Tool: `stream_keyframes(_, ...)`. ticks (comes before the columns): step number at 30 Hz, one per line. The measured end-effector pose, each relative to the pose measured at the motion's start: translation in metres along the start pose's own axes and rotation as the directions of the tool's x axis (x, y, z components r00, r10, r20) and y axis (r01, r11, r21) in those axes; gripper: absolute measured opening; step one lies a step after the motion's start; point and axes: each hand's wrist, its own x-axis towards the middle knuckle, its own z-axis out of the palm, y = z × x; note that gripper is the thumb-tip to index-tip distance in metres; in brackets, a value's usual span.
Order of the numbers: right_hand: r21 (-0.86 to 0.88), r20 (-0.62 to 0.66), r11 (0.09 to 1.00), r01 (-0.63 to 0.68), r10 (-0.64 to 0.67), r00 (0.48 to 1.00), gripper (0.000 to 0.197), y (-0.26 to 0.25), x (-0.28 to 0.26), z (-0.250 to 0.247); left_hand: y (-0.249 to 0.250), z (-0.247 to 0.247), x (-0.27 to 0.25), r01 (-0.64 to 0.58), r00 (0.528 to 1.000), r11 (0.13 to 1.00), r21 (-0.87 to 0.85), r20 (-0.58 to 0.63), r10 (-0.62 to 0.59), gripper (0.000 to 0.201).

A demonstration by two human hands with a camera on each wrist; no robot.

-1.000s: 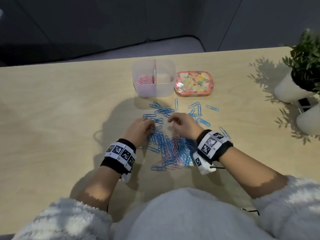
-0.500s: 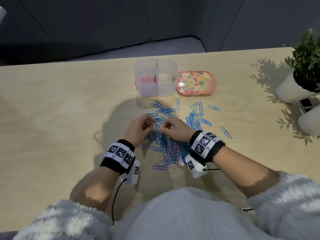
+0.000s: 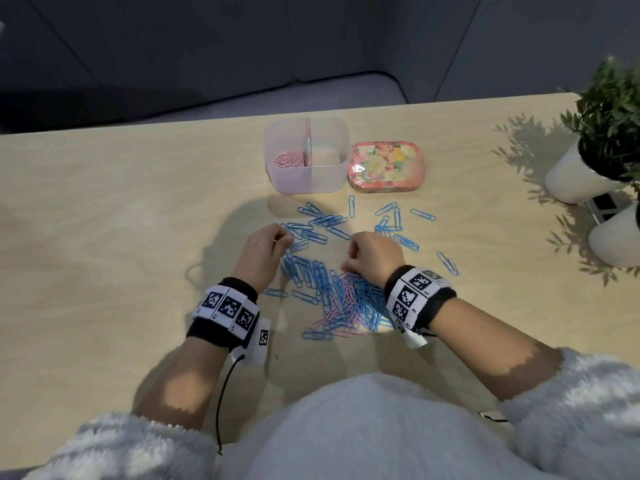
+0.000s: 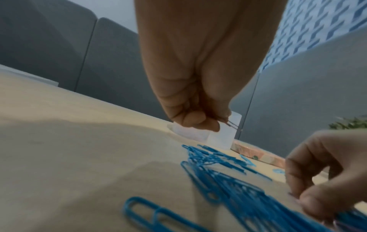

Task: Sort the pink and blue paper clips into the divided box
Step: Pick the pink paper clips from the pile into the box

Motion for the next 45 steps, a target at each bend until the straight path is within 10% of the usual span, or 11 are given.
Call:
stream_keyframes(4, -0.042, -0.022, 0.998, 0.044, -0.045, 0.999, 0.01, -0.008, -0.003, 0.007, 0.007, 0.005, 0.005, 0.128, 0.99, 0.929, -0.348, 0.097, -0.1, 0.011)
stream_keyframes(8, -0.092, -0.012, 0.993, 0.079, -0.08, 0.997, 0.015, -0.01, -0.007, 0.01, 0.02, 0.02, 0.01, 0.385, 0.92, 0.683, -0.621, 0.318, -0.229, 0.027)
stream_keyframes(12, 0.298, -0.006, 0.953, 0.05, -0.05, 0.999, 0.016, 0.012, -0.005, -0.006, 0.039, 0.034, 0.014, 0.497, 0.86, 0.624, -0.603, 0.439, -0.261, 0.023)
stream_keyframes(18, 0.909, 0.08, 0.359, -0.214, 0.354, 0.932, 0.023, 0.068, -0.007, -0.035, 0.057, 0.058, 0.023, 0.427, 0.88, 0.76, -0.489, 0.417, -0.227, 0.033)
stream_keyframes(24, 0.309, -0.019, 0.947, -0.086, 0.096, 0.995, 0.009, 0.077, -0.008, -0.029, 0.069, 0.082, 0.031, 0.03, 0.937, 0.999, -0.041, 0.35, -0.014, 0.009)
stream_keyframes(27, -0.071, -0.085, 0.997, 0.003, -0.009, 0.996, 0.017, 0.065, -0.01, -0.032, 0.072, 0.089, 0.033, -0.183, 0.927, 0.97, 0.158, 0.357, 0.117, 0.016)
stream_keyframes(32, -0.043, -0.02, 0.999, -0.009, 0.008, 1.0, 0.009, 0.072, -0.008, -0.037, 0.072, 0.092, 0.039, -0.373, 0.873, 0.884, 0.282, 0.43, 0.231, 0.016)
stream_keyframes(39, 0.097, 0.079, 0.994, -0.057, 0.05, 0.996, 0.025, 0.091, -0.011, -0.031, 0.057, 0.078, 0.041, -0.271, 0.933, 0.952, 0.144, 0.284, 0.222, 0.011)
stream_keyframes(45, 0.501, 0.059, 0.859, -0.104, 0.087, 0.995, 0.025, 0.1, -0.016, -0.033, 0.062, 0.074, 0.05, 0.243, 0.919, 0.928, -0.281, 0.373, -0.127, 0.021)
